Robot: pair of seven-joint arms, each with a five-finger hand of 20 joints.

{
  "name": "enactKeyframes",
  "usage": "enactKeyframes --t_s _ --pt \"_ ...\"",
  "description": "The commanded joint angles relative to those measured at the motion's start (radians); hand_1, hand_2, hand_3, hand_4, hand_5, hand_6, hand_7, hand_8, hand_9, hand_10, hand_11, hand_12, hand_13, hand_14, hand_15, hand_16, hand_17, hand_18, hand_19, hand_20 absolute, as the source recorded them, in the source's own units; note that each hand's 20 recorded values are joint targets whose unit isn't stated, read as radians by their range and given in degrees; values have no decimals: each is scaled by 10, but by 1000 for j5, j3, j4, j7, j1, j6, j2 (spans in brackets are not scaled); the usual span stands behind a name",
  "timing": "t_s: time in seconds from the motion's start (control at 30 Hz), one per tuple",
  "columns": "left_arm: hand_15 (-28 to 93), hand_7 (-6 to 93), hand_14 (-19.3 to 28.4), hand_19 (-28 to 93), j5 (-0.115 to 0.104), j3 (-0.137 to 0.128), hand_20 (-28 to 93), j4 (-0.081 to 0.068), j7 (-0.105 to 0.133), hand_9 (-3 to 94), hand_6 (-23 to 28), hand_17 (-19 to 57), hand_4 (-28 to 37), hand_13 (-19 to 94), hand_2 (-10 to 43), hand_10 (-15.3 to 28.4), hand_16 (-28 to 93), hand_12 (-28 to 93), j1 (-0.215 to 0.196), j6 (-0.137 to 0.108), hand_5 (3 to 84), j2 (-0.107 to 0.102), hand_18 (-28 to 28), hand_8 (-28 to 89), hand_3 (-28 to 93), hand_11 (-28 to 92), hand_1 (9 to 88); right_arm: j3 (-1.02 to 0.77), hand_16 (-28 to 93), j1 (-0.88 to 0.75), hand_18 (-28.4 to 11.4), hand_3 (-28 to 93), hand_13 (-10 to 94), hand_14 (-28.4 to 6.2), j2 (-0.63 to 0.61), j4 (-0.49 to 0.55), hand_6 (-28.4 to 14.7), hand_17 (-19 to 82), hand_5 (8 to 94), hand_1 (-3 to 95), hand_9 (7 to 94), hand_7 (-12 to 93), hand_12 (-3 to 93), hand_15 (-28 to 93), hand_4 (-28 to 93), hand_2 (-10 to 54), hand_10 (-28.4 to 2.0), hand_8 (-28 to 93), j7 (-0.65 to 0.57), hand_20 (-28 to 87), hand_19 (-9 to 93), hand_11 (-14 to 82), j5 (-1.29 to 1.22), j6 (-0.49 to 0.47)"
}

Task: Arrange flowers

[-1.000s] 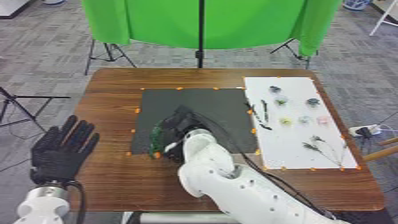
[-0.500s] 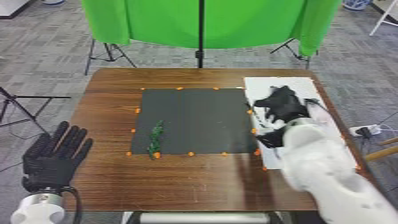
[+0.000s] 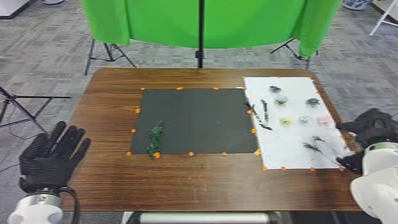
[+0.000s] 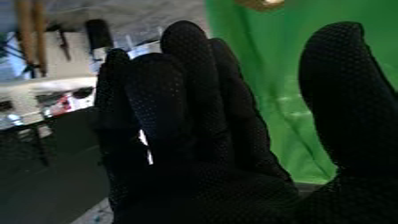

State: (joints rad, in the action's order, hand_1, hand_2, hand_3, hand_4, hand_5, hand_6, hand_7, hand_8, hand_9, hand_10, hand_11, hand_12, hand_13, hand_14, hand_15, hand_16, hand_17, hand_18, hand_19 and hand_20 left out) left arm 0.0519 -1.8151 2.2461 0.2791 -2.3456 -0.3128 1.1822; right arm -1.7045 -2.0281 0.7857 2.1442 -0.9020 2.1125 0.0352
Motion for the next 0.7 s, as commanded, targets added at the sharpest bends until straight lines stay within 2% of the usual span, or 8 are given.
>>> enactKeyframes --t_s 0.03,0.17,0.47,0.57,0.6,0.67,0.7 --pt "361 168 153 280 -9 5 141 6 3 425 98 -36 -209 302 158 167 -59 130 -29 1 516 19 126 -81 776 213 295 4 276 -31 -251 700 669 -139 9 8 -65 286 649 378 710 159 284 727 -272 -95 -173 -96 -18 235 806 437 -44 -87" --pt "361 168 153 280 -10 6 141 4 0 425 98 -36 -209 301 158 167 -60 130 -23 -2 515 18 126 -81 776 213 295 8 279 -34 -251 690 669 -138 21 6 -61 287 658 386 711 164 285 726 -280 -95 -171 -98 -20 243 803 439 -54 -132" --pt "361 169 152 282 -8 6 141 6 -4 427 98 -36 -212 302 164 167 -59 130 -28 -8 516 26 127 -81 773 217 301 43 288 -14 -246 679 672 -128 35 -36 -45 285 679 483 717 170 283 711 -282 -95 -154 -106 -29 265 787 430 -79 -225" --pt "362 169 152 283 -10 8 142 7 -7 427 99 -37 -212 302 164 167 -59 130 -28 -8 516 26 127 -81 773 217 300 63 290 -12 -244 616 683 -124 41 -52 -38 293 716 537 756 179 360 701 -283 -95 -141 -89 -31 277 778 367 -56 -191" --pt "362 169 152 283 -13 8 142 8 -6 427 99 -37 -212 302 164 167 -59 130 -29 -9 516 27 127 -81 773 216 299 73 289 -8 -244 604 692 -122 39 -54 -39 300 734 556 773 189 383 697 -282 -95 -138 -13 -38 281 779 346 -62 -163" --pt "362 168 153 284 -32 6 142 9 -7 427 98 -37 -214 302 169 167 -60 130 -30 -7 517 28 127 -81 772 217 304 87 293 -7 -243 595 719 -120 38 -51 -37 311 776 596 811 229 422 690 -279 -95 -131 60 -52 283 783 317 -58 -72" --pt "362 170 152 287 -33 5 143 10 -5 427 97 -37 -217 303 178 166 -60 130 -33 -6 517 29 128 -81 769 218 312 91 295 -4 -244 606 729 -120 37 -46 -35 318 790 602 824 250 425 690 -278 -95 -129 78 -51 284 787 319 -53 -54"
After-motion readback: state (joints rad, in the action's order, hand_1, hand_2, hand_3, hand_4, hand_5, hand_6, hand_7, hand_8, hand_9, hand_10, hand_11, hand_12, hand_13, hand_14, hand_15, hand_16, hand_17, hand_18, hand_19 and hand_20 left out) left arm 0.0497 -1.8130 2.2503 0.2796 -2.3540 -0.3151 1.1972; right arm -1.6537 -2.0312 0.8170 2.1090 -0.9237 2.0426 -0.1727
